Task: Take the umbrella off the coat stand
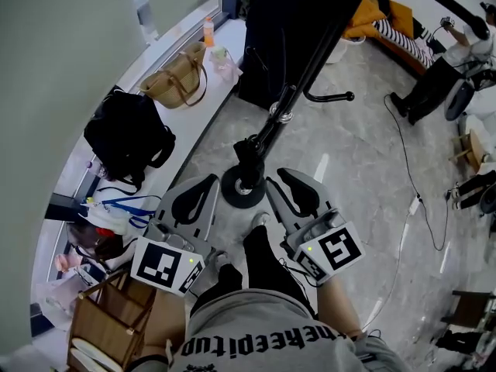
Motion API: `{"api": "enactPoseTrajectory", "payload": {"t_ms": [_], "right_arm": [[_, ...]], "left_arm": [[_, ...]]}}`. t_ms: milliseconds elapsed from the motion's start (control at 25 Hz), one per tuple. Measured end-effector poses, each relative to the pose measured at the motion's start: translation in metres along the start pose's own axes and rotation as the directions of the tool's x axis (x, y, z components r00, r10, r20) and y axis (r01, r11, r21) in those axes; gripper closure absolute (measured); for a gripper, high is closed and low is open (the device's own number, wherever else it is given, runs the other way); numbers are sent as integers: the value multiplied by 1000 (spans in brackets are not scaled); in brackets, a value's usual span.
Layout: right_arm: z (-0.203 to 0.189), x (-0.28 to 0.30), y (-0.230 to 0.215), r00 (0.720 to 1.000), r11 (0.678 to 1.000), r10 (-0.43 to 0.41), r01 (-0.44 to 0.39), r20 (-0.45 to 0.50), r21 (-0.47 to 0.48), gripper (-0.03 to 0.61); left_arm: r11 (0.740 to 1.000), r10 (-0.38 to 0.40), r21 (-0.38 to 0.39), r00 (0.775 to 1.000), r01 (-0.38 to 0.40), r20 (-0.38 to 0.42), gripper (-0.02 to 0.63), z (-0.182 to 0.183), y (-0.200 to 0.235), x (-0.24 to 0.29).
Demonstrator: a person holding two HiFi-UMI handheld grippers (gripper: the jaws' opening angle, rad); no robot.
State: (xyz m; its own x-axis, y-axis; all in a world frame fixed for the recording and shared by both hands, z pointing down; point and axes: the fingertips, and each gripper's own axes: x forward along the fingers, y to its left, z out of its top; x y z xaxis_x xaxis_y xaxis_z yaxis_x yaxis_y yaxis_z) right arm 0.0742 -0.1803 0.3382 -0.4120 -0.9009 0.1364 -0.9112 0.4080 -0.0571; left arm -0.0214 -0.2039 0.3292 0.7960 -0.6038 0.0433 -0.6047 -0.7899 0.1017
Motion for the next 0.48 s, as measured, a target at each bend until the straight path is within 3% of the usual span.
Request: {"api": "enactPoseTrajectory", "payload": {"t_ms": [480], "right_arm": [[-24,13,-8,998,1000,24,-24,-63,3,460]], "left_arm": [[999,25,-30,999,-26,-37,598,-18,6,1]]}}
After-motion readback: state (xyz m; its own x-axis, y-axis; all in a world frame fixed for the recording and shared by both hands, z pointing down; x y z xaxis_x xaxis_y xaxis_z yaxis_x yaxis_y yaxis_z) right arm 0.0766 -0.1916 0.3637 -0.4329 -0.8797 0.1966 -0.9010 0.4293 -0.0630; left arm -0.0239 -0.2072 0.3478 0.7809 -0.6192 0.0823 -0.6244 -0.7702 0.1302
